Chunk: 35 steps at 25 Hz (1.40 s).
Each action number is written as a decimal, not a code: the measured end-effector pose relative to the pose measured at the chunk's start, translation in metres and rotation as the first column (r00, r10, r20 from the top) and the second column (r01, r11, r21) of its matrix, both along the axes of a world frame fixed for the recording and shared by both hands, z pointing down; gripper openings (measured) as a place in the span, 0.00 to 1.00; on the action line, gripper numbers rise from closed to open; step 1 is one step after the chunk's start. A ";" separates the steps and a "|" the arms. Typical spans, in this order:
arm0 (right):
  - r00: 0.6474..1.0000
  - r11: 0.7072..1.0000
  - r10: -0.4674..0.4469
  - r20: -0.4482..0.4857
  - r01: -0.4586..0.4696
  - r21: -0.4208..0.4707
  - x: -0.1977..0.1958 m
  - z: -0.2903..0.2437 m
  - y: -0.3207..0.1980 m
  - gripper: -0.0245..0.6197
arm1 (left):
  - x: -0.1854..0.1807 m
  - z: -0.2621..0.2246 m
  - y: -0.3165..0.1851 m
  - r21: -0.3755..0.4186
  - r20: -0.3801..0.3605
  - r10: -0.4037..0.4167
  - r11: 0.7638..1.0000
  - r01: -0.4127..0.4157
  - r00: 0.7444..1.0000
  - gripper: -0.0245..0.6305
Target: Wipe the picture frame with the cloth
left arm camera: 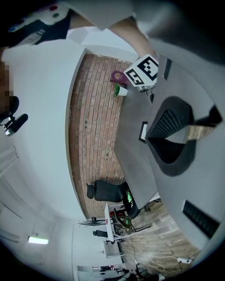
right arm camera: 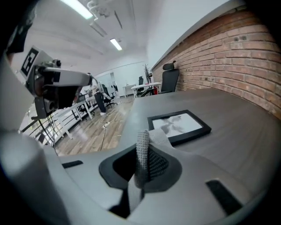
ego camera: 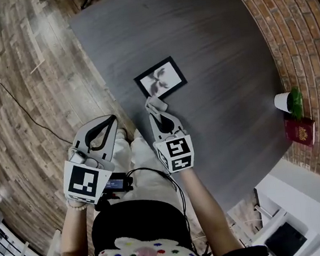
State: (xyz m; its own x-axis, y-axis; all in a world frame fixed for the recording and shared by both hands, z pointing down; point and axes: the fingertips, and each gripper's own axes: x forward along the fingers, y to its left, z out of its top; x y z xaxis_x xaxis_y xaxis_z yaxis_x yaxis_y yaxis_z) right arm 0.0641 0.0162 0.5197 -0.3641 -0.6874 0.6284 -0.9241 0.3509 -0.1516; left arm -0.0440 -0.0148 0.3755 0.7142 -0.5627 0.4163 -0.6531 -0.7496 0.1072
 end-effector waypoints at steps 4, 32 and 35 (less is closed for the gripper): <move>0.999 0.998 0.027 -0.028 -0.025 0.063 0.008 -0.031 0.001 0.08 | 0.003 -0.010 0.001 0.023 -0.008 0.012 1.000 -0.011 1.000 0.05; 0.979 0.909 0.204 0.016 -0.195 0.369 0.052 -0.197 0.024 0.08 | 0.029 -0.094 0.001 0.192 -0.051 0.118 0.976 -0.106 0.992 0.05; 0.977 0.907 0.212 0.019 -0.204 0.368 0.056 -0.198 0.025 0.08 | 0.028 -0.093 0.000 0.186 -0.051 0.113 0.977 -0.102 0.992 0.05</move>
State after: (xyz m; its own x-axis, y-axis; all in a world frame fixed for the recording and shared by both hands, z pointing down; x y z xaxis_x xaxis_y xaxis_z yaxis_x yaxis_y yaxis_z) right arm 0.1198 0.0409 0.3221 -0.1772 -0.9293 0.3240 -0.9837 0.1773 -0.0295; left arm -0.0161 -0.0149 0.2821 0.7955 -0.5438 0.2674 -0.5640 -0.8258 -0.0015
